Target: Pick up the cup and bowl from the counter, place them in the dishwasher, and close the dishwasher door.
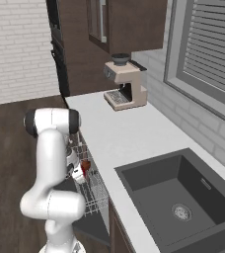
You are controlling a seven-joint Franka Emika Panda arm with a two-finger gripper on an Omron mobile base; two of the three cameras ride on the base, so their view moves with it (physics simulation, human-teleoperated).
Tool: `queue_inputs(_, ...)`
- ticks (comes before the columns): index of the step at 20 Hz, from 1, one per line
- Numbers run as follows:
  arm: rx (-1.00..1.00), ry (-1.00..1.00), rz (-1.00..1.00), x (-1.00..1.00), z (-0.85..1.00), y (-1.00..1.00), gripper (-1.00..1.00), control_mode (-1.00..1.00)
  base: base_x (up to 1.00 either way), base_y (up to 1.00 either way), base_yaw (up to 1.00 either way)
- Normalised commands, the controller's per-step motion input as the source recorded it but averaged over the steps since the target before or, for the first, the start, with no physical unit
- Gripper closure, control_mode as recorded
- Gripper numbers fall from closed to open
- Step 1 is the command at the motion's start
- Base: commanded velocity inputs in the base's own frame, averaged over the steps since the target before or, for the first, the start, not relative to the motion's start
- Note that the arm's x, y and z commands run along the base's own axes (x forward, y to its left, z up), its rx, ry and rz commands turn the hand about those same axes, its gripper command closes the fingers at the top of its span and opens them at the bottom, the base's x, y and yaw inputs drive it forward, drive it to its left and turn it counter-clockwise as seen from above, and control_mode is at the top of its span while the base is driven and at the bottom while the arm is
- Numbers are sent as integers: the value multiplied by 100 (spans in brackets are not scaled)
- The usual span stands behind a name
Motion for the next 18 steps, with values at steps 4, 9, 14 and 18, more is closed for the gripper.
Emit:
queue_inputs(4, -2, 0, 0, 29, -23, -5, 100, -100, 0, 0, 0)
queue_inputs(9, 0, 10, 0, 29, -6, -6, 100, -100, 0, 0, 0)
queue_inputs(14, 0, 13, 0, 23, -4, -29, 100, -100, 0, 0, 0)
queue_inputs(18, 0, 4, 0, 35, -26, -14, 100, -100, 0, 0, 0)
